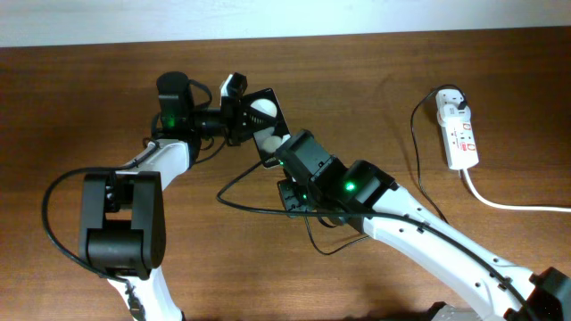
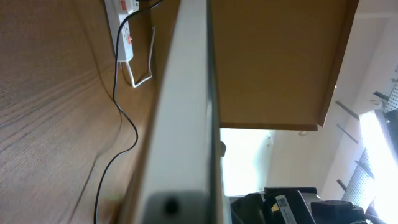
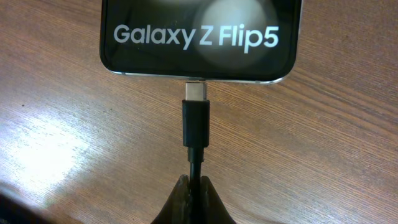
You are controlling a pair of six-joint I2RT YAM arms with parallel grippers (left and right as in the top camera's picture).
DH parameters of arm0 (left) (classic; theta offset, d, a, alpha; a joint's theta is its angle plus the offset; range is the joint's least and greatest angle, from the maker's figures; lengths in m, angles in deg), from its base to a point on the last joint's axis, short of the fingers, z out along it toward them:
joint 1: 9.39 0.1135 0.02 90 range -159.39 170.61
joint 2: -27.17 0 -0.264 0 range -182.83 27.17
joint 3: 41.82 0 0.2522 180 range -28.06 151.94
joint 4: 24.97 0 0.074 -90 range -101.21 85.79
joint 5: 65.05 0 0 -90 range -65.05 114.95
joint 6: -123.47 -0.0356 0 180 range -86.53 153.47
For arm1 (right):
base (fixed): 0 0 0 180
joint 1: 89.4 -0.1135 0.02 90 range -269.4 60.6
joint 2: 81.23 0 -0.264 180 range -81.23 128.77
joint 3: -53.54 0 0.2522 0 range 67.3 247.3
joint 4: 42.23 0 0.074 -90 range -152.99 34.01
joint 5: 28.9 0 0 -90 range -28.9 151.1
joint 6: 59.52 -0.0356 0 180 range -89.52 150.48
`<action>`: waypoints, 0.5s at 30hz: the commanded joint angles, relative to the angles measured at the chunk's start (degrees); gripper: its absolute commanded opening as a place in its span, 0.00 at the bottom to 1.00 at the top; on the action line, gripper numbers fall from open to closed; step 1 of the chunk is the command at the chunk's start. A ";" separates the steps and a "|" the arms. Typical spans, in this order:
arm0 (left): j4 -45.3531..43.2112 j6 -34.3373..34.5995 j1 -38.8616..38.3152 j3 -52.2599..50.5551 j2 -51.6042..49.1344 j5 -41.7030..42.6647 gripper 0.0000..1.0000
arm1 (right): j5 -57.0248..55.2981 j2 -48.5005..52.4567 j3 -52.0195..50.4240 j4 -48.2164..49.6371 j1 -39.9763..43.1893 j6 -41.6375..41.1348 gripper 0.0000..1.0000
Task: Plug charger to phone and switch on socket
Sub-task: 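Push the USB-C plug into the phone's port with the right gripper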
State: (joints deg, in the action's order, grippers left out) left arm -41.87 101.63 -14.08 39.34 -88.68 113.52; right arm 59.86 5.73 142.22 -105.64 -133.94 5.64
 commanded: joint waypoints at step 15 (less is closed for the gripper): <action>-0.15 0.15 0.20 1.22 -0.09 1.62 0.00 | -0.70 0.52 -0.13 0.63 0.31 0.42 0.04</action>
State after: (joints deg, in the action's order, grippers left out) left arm -41.87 100.87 -14.08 39.34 -88.68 113.50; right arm 59.86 5.73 142.22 -105.37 -133.94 5.64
